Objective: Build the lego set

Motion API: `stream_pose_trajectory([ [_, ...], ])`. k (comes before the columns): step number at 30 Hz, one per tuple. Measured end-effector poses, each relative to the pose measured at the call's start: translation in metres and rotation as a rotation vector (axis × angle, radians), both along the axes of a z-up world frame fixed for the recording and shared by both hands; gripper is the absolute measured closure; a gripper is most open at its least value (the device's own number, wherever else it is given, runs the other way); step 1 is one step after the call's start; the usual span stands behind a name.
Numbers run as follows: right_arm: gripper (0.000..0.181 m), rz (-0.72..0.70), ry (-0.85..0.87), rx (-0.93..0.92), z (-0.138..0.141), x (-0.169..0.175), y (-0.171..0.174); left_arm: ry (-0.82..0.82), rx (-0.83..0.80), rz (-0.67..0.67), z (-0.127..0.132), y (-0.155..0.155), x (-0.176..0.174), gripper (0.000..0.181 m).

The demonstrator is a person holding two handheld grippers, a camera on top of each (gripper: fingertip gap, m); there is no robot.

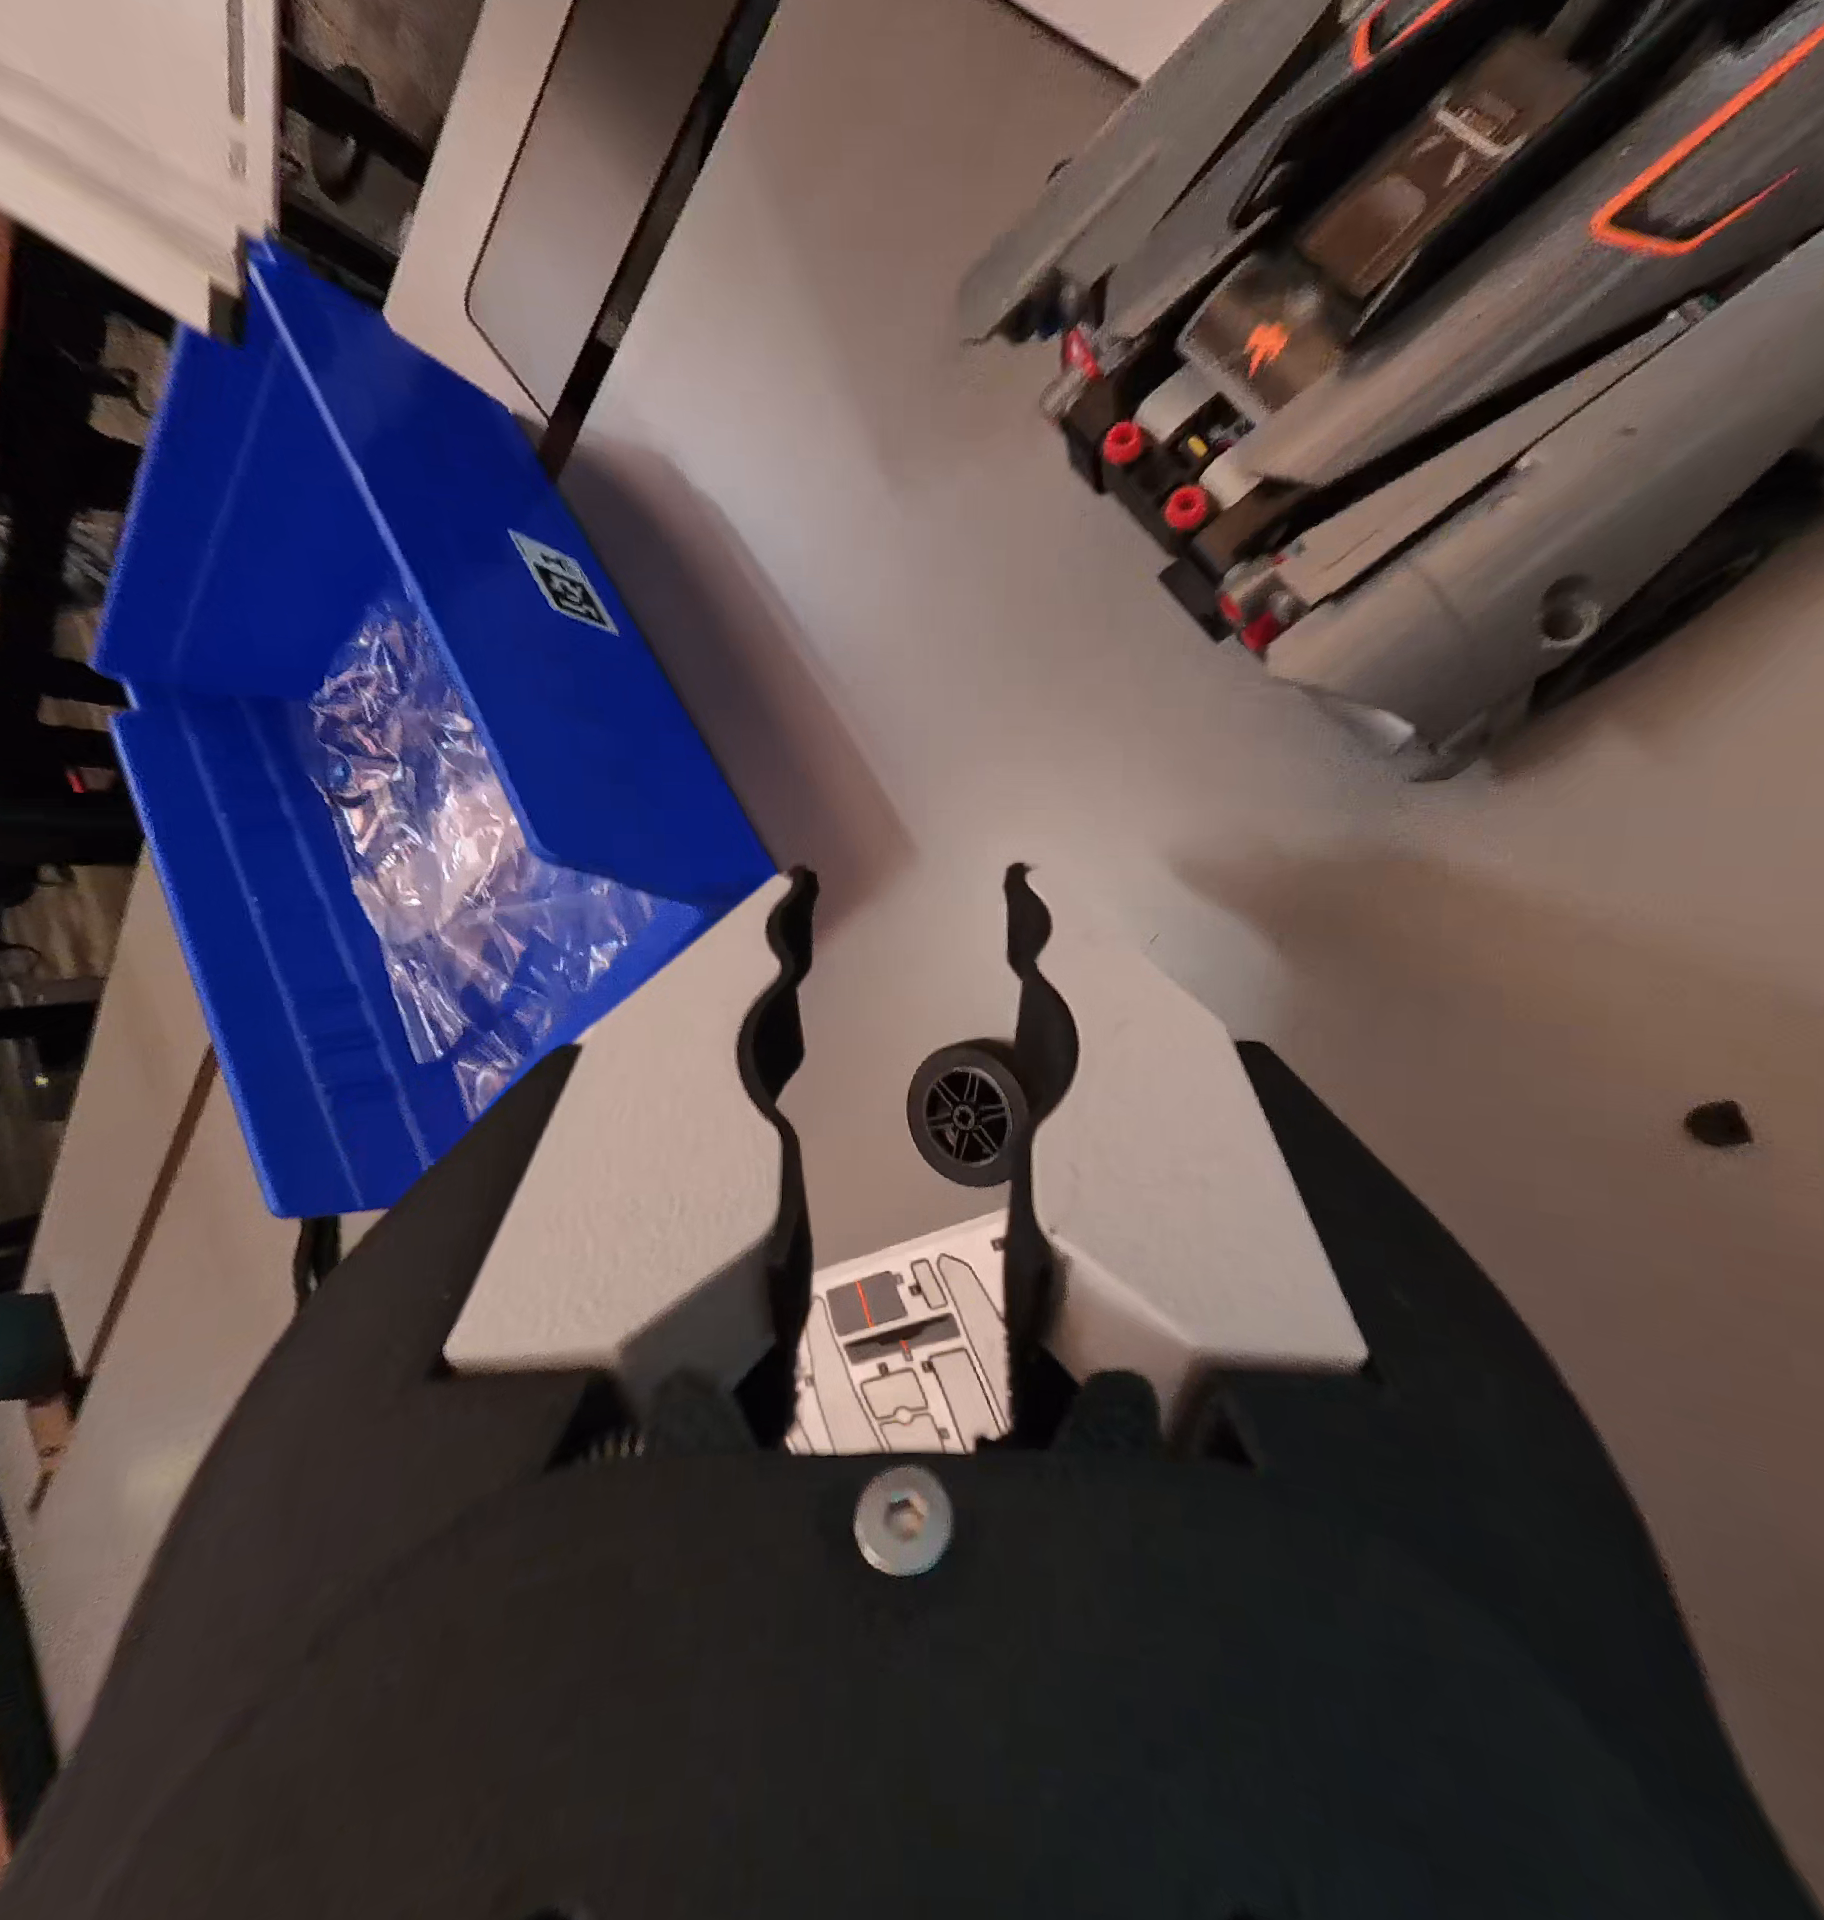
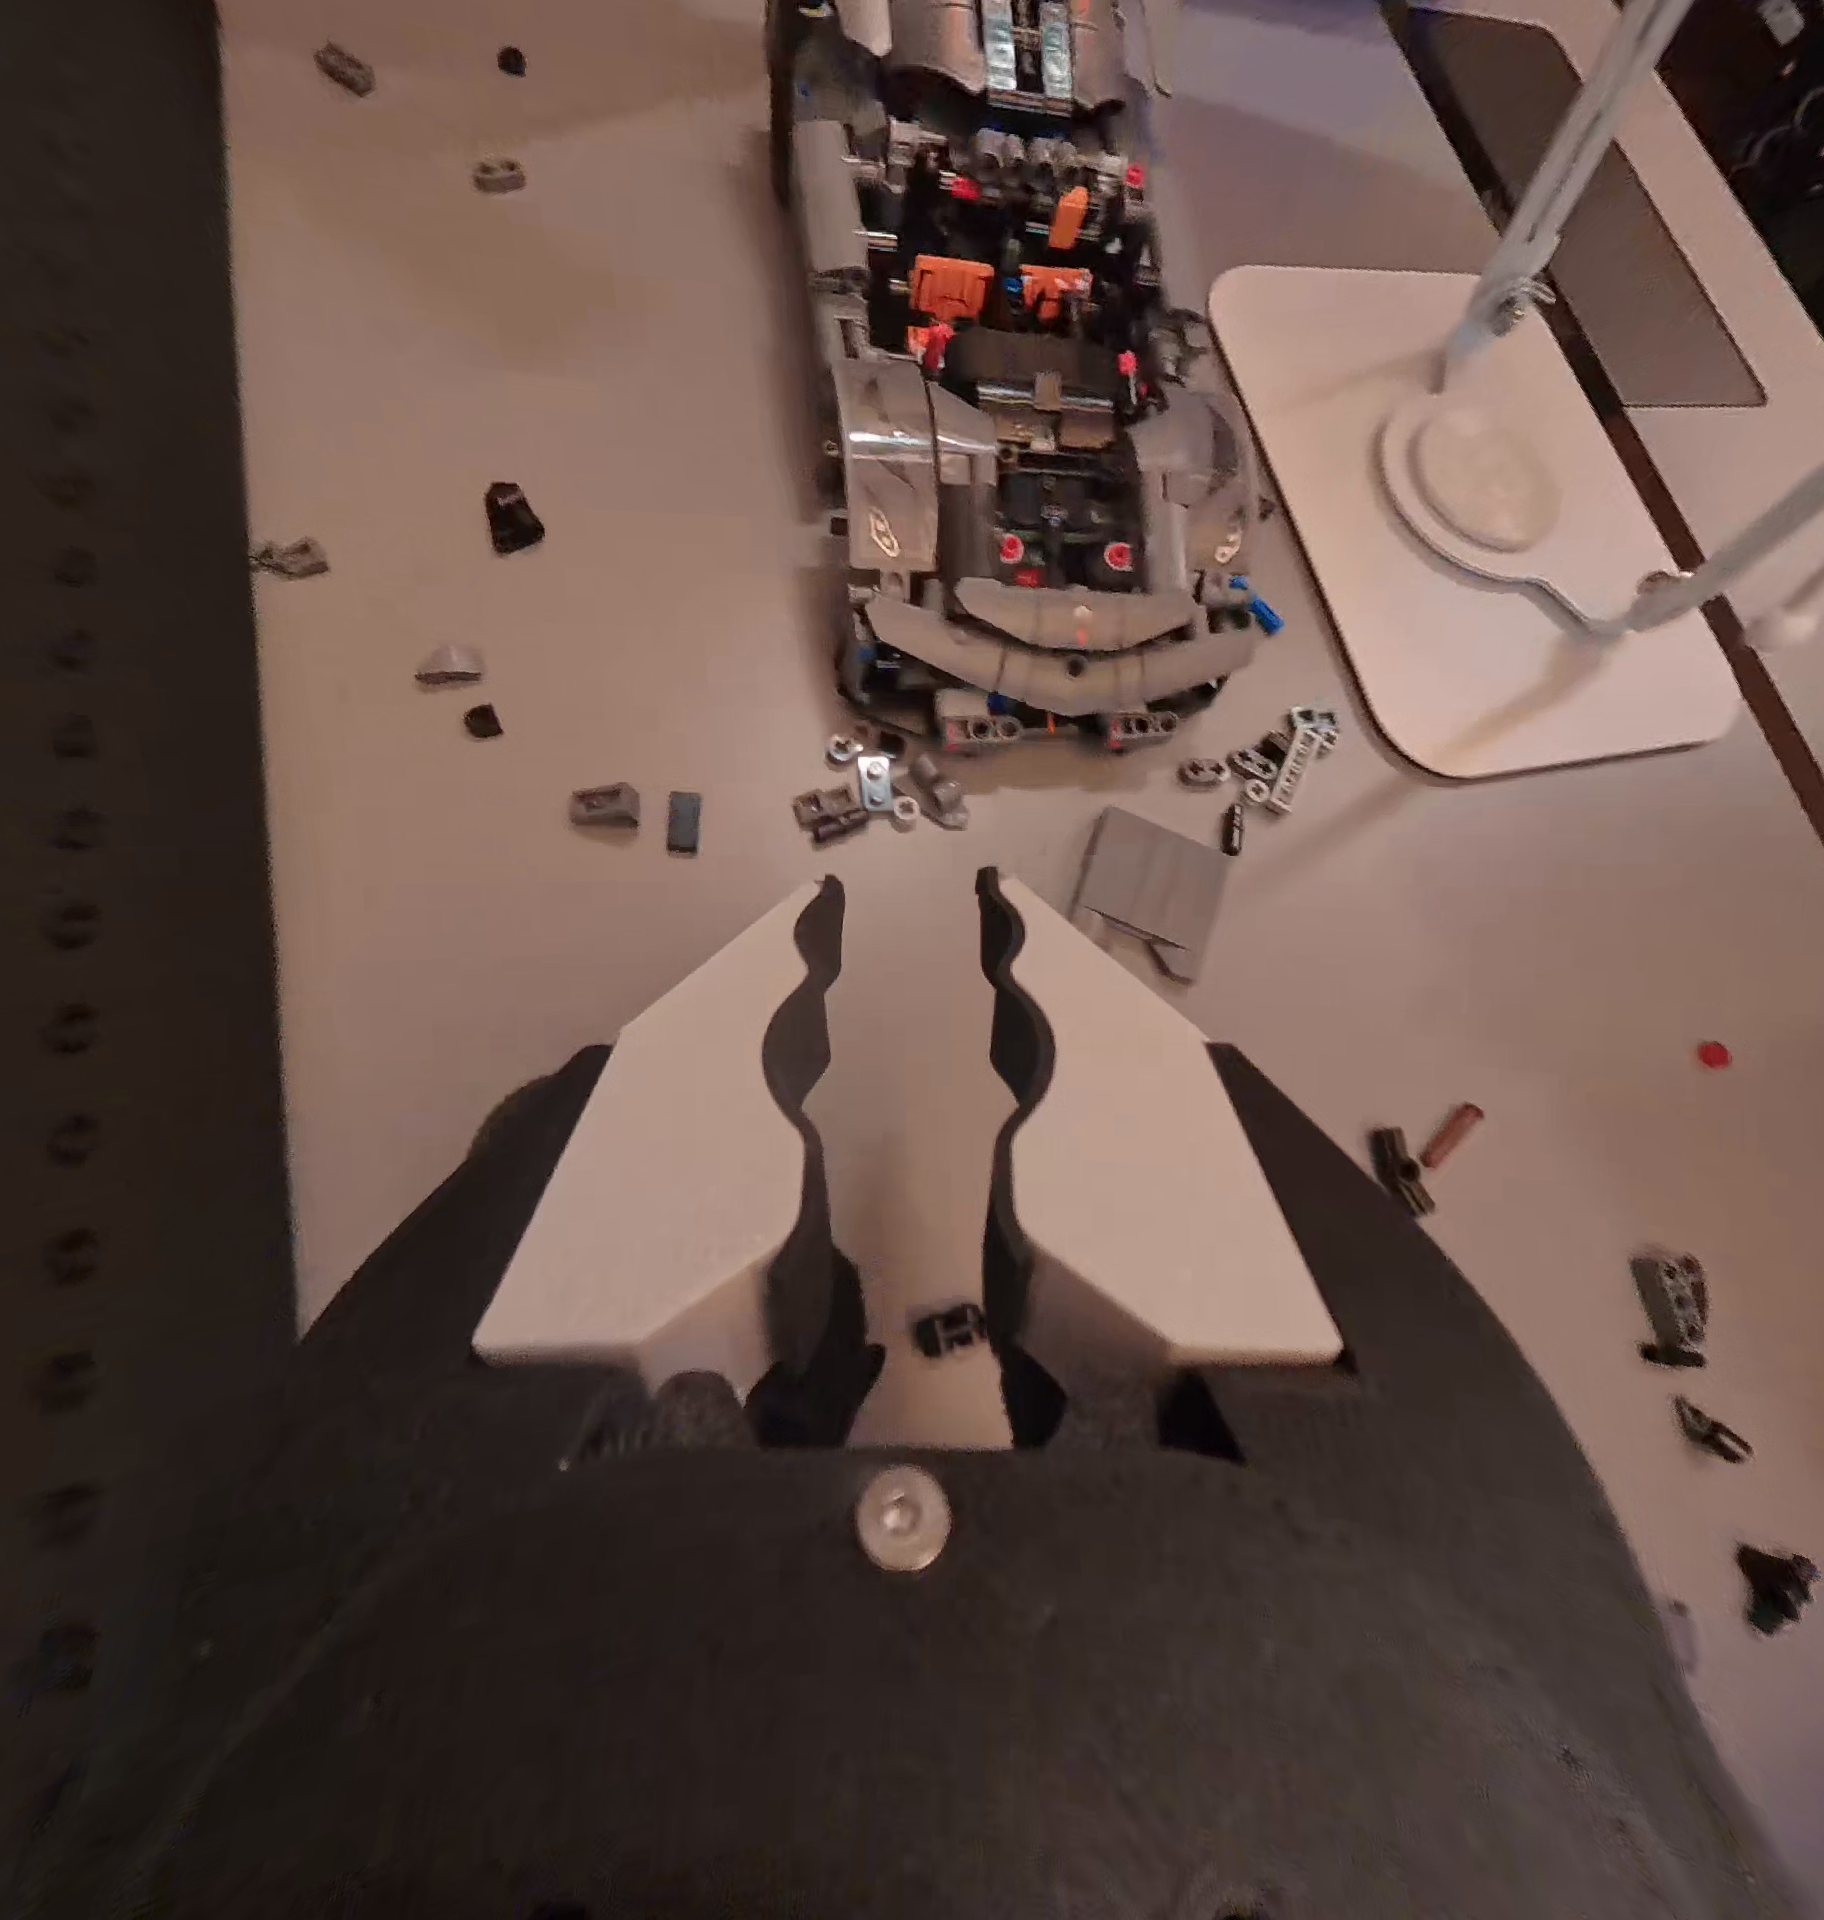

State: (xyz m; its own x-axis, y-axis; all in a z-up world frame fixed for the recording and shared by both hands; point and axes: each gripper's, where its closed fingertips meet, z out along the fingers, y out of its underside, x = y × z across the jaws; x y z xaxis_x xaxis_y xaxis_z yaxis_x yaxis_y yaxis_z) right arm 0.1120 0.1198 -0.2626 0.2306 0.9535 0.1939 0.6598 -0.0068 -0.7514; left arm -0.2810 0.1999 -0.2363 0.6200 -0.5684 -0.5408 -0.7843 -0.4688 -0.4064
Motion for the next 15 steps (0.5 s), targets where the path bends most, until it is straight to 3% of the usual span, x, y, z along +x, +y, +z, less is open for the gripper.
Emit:
stream_pose_trajectory([
  [7,0.154,-0.033,0.021,-0.053,-0.009,-0.018,0.004,-0.198,-0.049,-0.077,0.012,-0.011,0.018,0.139],
  [15,0.143,-0.096,0.019,-0.138,-0.016,-0.047,0.026,-0.341,-0.16,-0.2,0.0,-0.024,0.058,0.121],
])
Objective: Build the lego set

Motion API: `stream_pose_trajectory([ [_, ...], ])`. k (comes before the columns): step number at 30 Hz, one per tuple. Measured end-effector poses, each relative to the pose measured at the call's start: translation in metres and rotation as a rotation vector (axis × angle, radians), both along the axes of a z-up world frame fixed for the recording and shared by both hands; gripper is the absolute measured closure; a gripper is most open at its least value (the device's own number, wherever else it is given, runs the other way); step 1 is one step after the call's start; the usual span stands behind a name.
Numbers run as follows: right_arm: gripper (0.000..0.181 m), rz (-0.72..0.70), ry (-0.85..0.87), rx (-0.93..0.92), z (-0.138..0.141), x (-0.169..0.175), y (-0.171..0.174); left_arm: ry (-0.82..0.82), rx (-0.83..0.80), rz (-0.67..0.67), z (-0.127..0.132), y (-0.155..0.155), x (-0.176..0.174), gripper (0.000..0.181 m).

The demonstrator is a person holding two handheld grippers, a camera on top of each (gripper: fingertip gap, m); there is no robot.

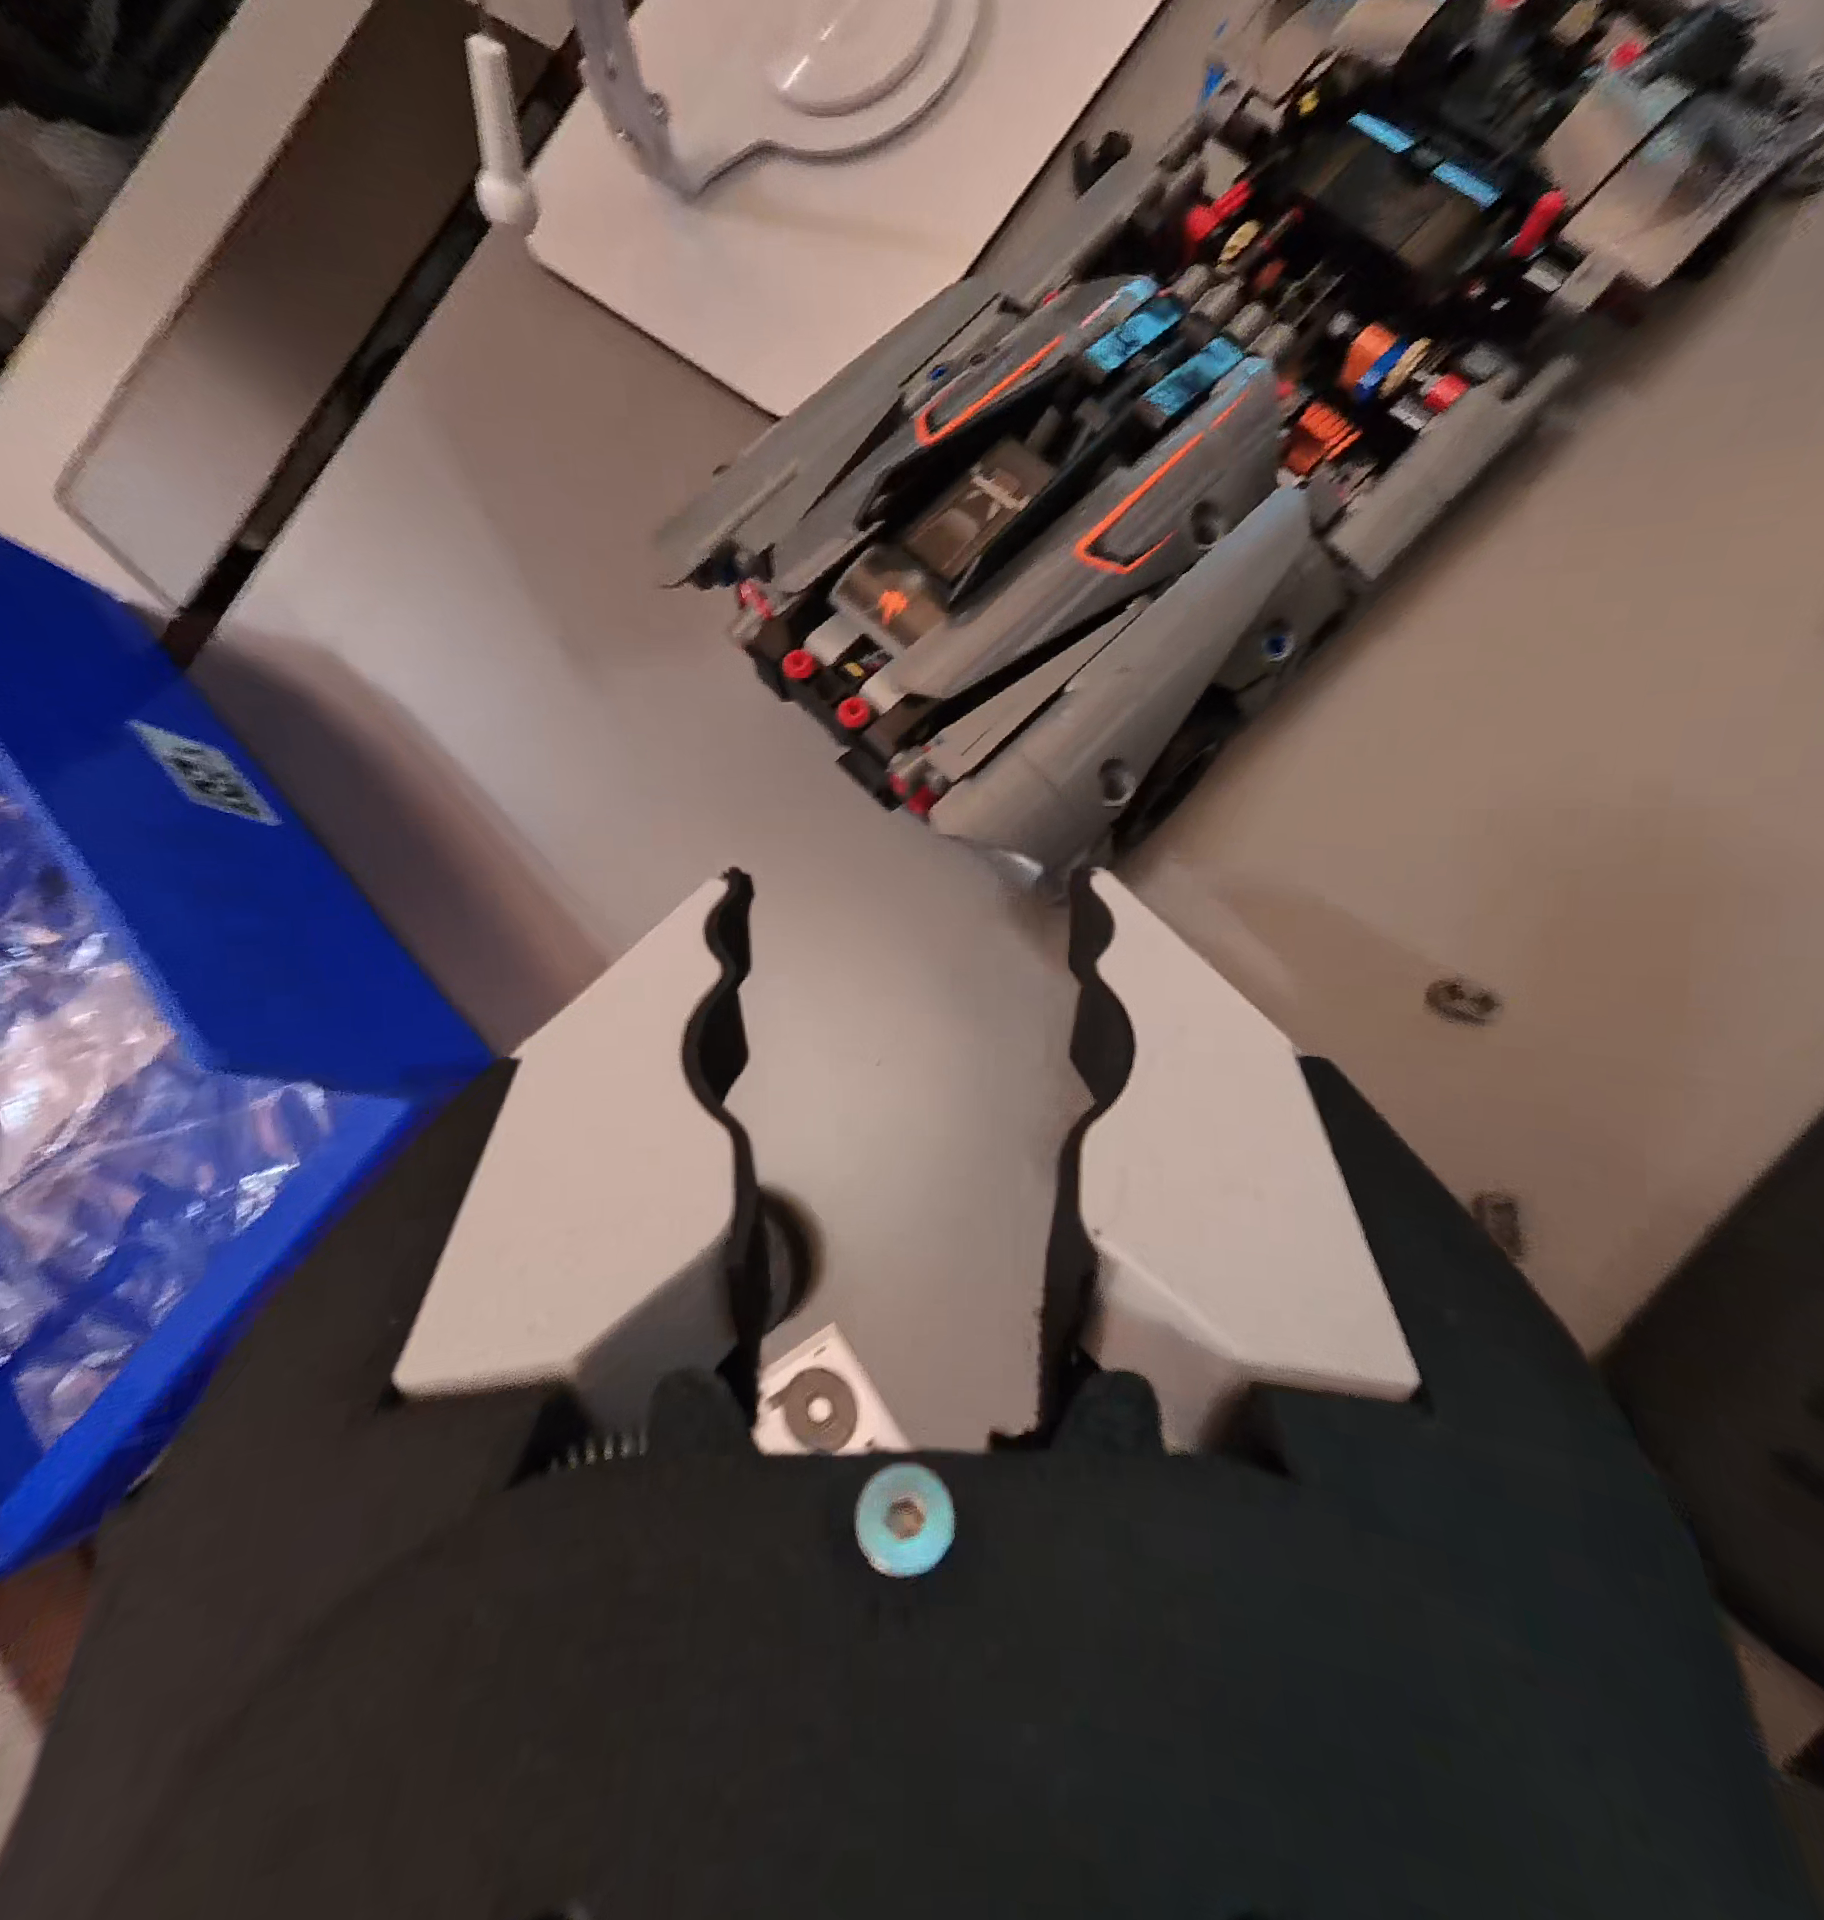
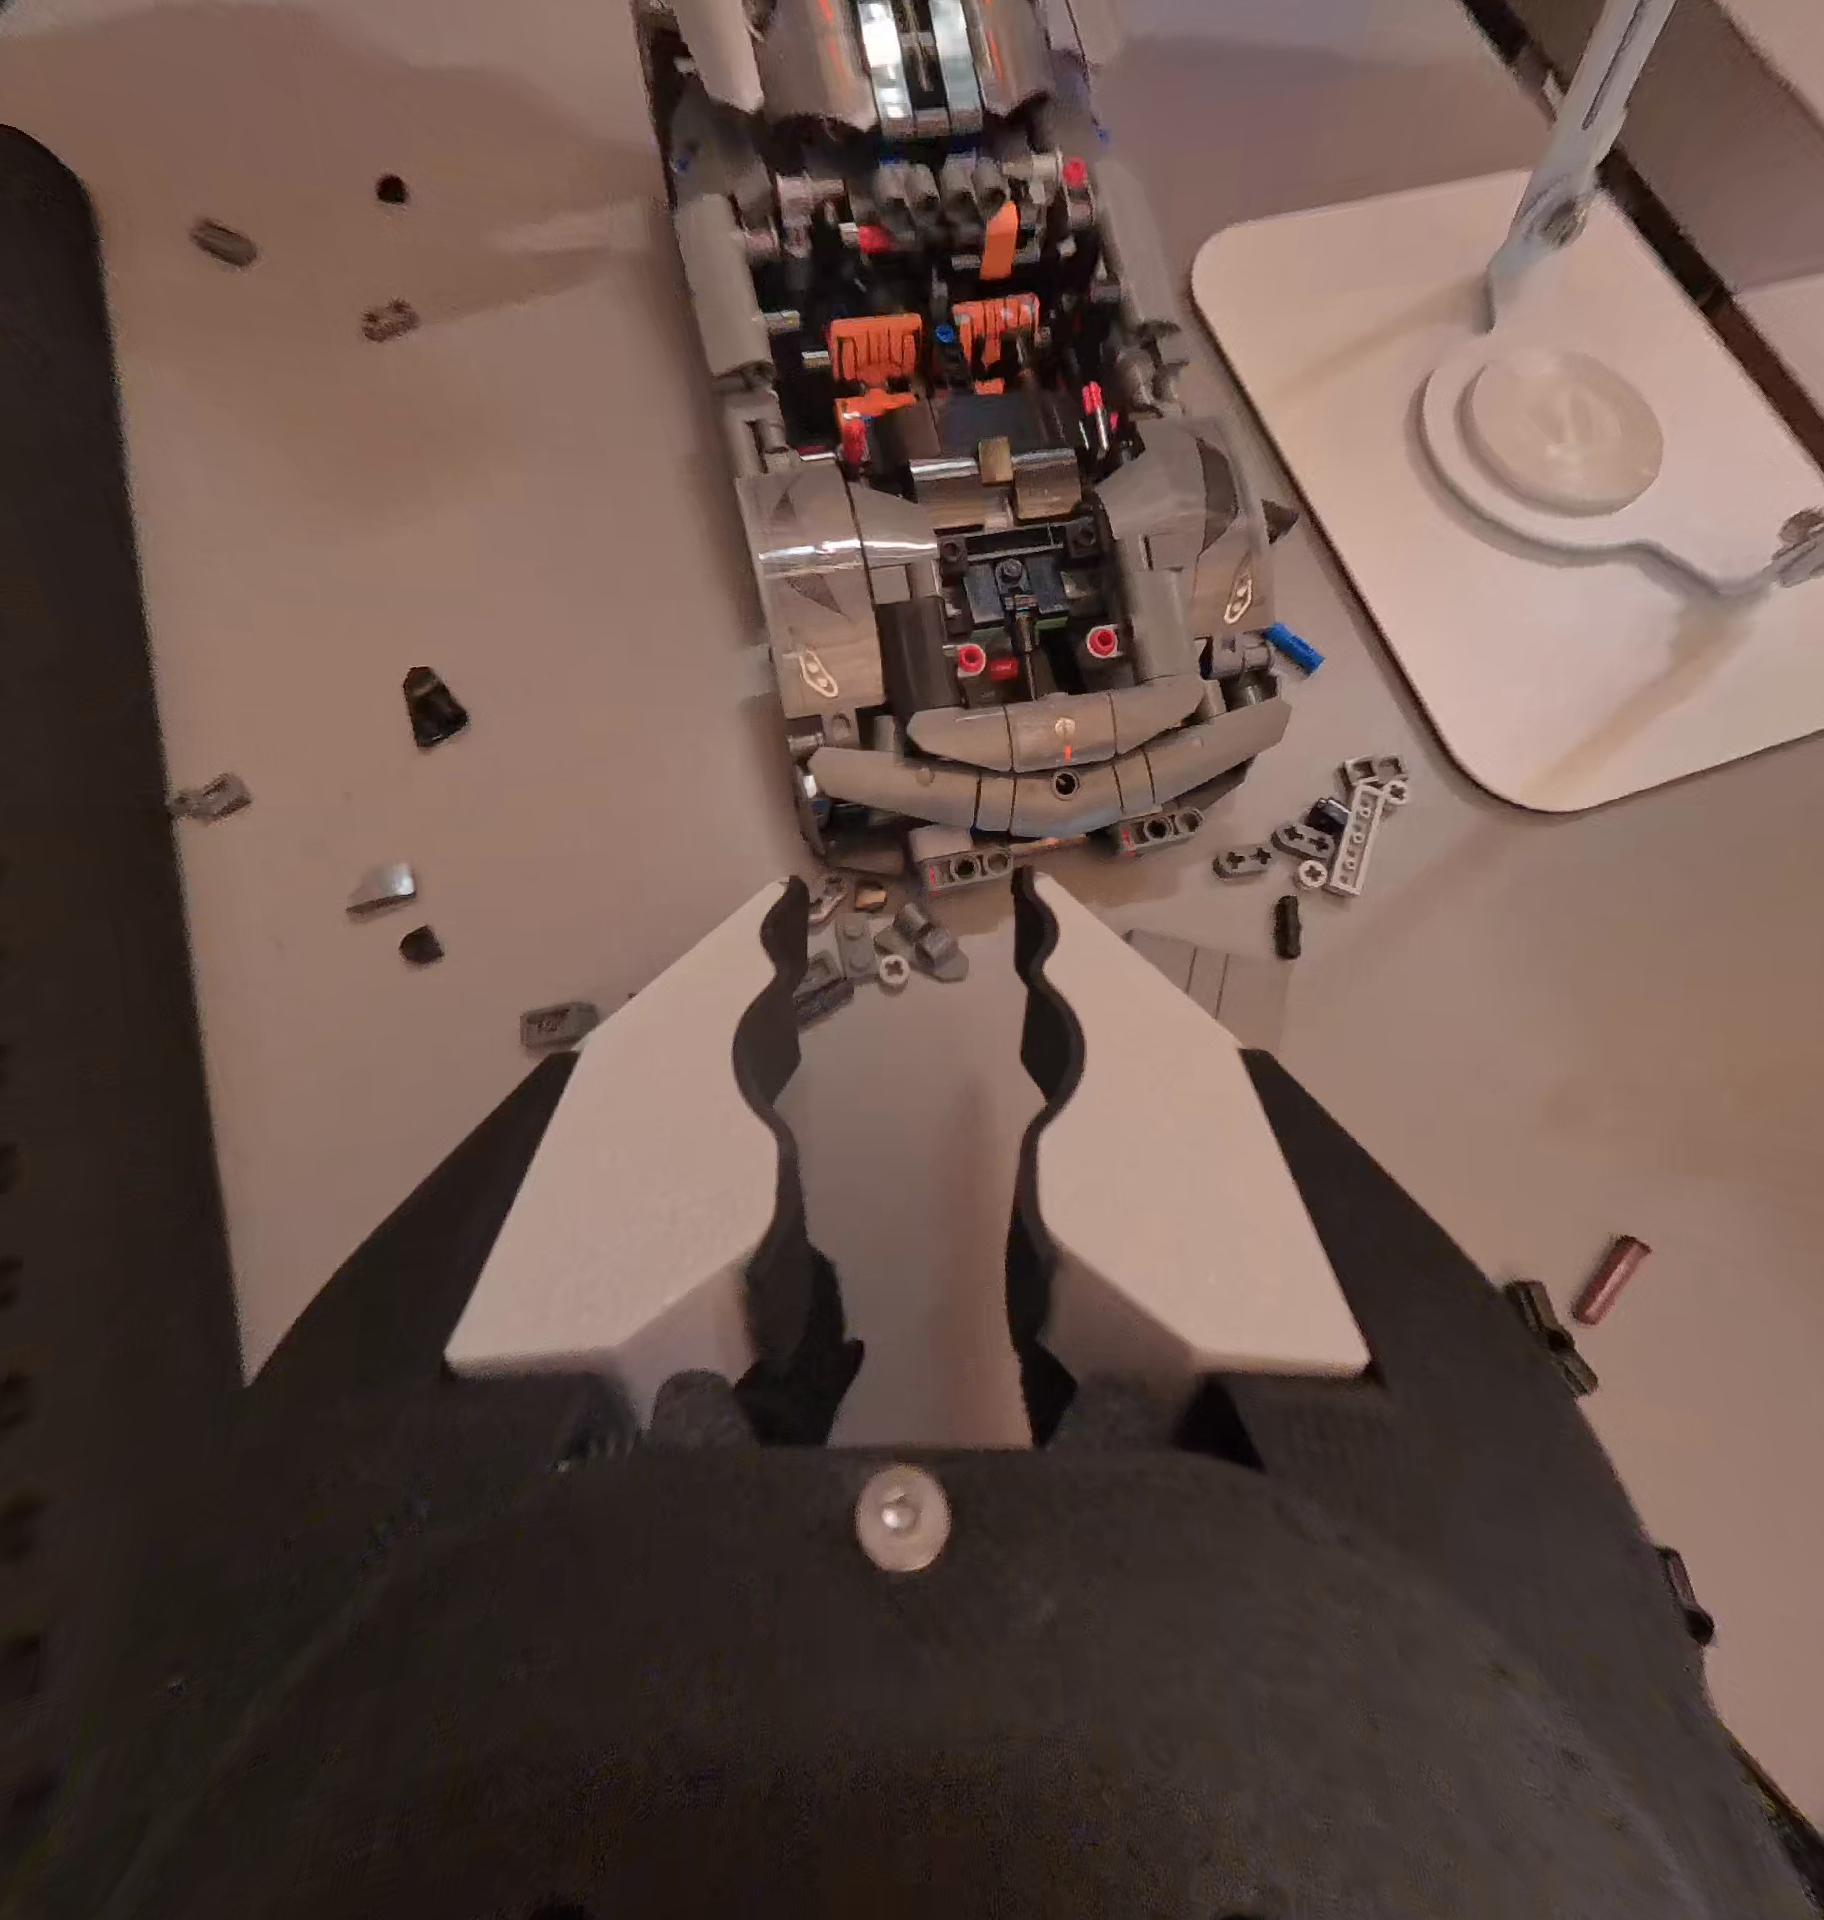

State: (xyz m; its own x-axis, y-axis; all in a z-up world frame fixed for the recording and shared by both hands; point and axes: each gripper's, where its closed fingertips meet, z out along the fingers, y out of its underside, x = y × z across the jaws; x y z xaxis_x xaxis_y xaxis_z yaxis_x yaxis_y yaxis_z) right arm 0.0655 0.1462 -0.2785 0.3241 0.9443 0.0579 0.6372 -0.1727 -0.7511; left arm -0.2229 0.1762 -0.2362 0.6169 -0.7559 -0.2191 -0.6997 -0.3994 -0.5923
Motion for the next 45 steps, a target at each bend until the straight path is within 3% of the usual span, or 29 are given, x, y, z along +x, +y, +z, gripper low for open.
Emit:
stream_pose_trajectory([
  [6,0.13,-0.044,-0.067,-0.114,-0.023,-0.013,0.015,-0.056,-0.155,0.002,-0.032,-0.002,0.004,0.103],
  [11,0.117,-0.051,-0.082,-0.185,-0.033,-0.015,0.018,-0.027,-0.167,-0.015,-0.042,0.001,0.009,0.102],
  [16,0.117,-0.029,-0.062,-0.182,-0.029,-0.02,0.019,-0.02,-0.2,-0.025,-0.049,-0.001,0.011,0.104],
  [29,0.118,0.06,-0.063,-0.134,-0.025,-0.052,0.014,-0.015,-0.211,0.008,-0.046,0.002,-0.003,0.109],
  [38,0.118,0.152,-0.061,-0.095,-0.025,-0.08,0.001,0.041,-0.187,0.099,-0.046,0.012,-0.026,0.107],
  [45,0.118,0.148,-0.058,-0.076,-0.024,-0.075,0.01,0.068,-0.173,0.135,-0.045,0.015,-0.035,0.105],
])
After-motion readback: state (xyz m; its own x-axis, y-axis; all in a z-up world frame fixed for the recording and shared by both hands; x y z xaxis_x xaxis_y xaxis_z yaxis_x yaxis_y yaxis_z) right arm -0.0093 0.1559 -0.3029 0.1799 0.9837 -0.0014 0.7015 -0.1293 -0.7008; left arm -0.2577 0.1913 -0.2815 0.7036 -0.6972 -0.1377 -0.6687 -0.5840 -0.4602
